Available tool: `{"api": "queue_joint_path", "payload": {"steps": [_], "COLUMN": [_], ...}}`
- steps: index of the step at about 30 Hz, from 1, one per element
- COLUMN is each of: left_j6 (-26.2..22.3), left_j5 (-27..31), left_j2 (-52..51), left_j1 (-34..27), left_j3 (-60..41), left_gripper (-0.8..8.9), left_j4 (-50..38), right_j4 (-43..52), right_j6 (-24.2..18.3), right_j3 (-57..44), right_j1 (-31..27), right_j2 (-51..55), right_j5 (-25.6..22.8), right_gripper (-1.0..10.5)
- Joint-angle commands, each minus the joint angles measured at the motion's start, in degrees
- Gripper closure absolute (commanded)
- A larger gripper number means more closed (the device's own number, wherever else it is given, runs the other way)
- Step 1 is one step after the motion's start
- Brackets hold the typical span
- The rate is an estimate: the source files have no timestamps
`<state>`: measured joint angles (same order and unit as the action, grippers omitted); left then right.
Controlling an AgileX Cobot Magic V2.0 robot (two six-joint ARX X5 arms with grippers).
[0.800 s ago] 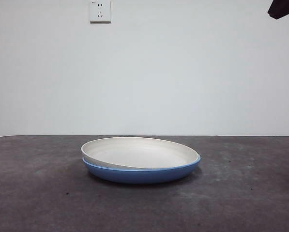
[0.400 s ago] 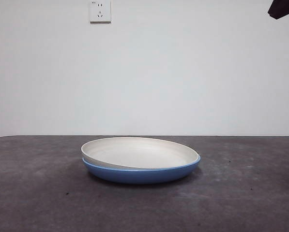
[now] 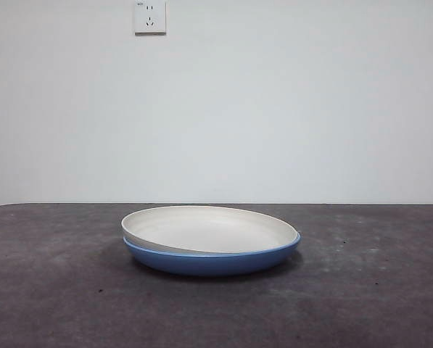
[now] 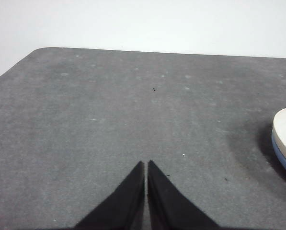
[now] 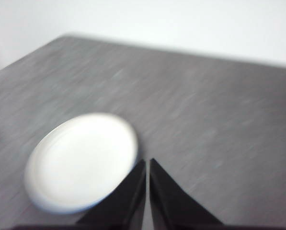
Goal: Pick up the white plate, put it on the blue plate, put it on desk
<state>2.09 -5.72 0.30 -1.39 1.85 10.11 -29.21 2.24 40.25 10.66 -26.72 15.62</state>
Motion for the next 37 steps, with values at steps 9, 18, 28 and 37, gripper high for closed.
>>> {"api": "queue_joint_path", "payload": {"steps": [9, 18, 28, 37], "left_j6": [0.1, 0.1, 0.1, 0.1], "left_j5": [0.2, 0.2, 0.2, 0.2], "left_j2": [-0.1, -0.1, -0.1, -0.1], "left_j1": [-0.1, -0.1, -0.1, -0.1], "left_j3": [-1.2, -1.2, -1.2, -1.2], "left_gripper": [8.03, 8.03, 8.03, 8.03], "left_j4": [0.5, 0.5, 0.5, 0.5], "right_j4": [20.7, 23.4, 23.0, 19.1], "right_j6": [-1.1, 1.5, 4.6, 5.0], "right_j3": [-20.7, -32.8, -39.2, -39.6], "right_j1": [-7.1, -9.0, -10.2, -10.5], "right_j2": [14.1, 23.1, 26.5, 26.5], "right_j5": [-1.2, -8.9, -10.1, -11.2], "right_gripper": [9.4, 9.4, 9.4, 9.4]}}
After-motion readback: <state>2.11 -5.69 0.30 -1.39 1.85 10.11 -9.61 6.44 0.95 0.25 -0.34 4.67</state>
